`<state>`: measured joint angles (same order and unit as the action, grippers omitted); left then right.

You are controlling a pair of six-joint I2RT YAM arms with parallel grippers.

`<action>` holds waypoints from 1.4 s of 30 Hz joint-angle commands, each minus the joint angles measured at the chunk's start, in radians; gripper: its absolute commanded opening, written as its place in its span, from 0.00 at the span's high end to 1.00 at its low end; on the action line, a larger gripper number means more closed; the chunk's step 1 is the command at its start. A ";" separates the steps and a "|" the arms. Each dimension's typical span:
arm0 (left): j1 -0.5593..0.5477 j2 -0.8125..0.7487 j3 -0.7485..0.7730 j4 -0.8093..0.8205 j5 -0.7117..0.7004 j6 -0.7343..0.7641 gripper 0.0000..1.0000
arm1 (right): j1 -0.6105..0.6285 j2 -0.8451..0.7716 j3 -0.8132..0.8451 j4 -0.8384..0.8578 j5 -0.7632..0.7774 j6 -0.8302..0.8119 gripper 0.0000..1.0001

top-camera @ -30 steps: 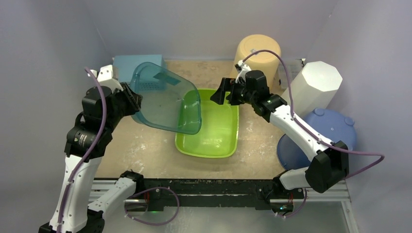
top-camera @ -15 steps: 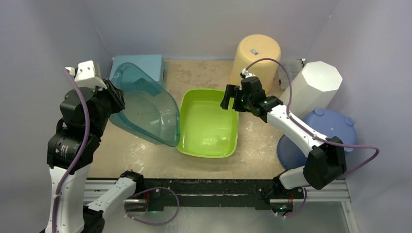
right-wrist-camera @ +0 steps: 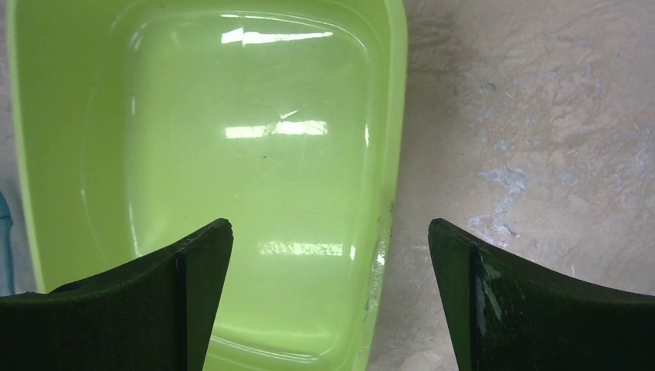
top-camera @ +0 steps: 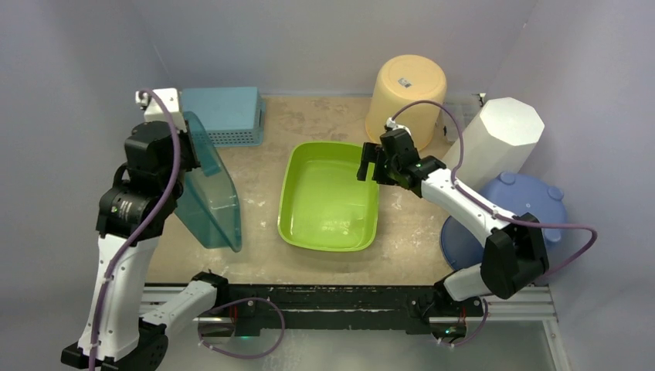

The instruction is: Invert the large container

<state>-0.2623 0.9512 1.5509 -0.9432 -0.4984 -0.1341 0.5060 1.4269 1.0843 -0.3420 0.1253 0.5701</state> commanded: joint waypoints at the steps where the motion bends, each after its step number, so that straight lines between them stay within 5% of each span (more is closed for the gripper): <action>1: 0.001 -0.009 -0.112 0.085 -0.007 0.056 1.00 | 0.003 0.018 -0.033 -0.025 0.048 0.020 0.01; 8: 0.001 -0.016 -0.180 0.143 0.022 0.115 1.00 | 0.004 0.079 -0.065 0.006 0.000 0.011 0.02; 11: 0.000 -0.016 -0.192 0.155 0.046 0.129 1.00 | 0.003 0.128 -0.071 0.018 -0.009 0.009 0.11; 18: -0.007 -0.013 -0.195 0.186 0.121 0.160 1.00 | 0.003 0.149 -0.098 0.037 0.062 0.009 0.49; 24: -0.048 -0.019 -0.218 0.182 0.121 0.143 1.00 | 0.003 0.093 -0.129 -0.002 0.126 0.011 0.99; 42: -0.455 0.024 -0.353 0.214 -0.098 -0.094 1.00 | 0.003 -0.188 -0.069 -0.151 0.272 -0.008 1.00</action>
<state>-0.6281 0.9348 1.2766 -0.6353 -0.5320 -0.0822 0.5087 1.3197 0.9398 -0.4553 0.3279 0.5568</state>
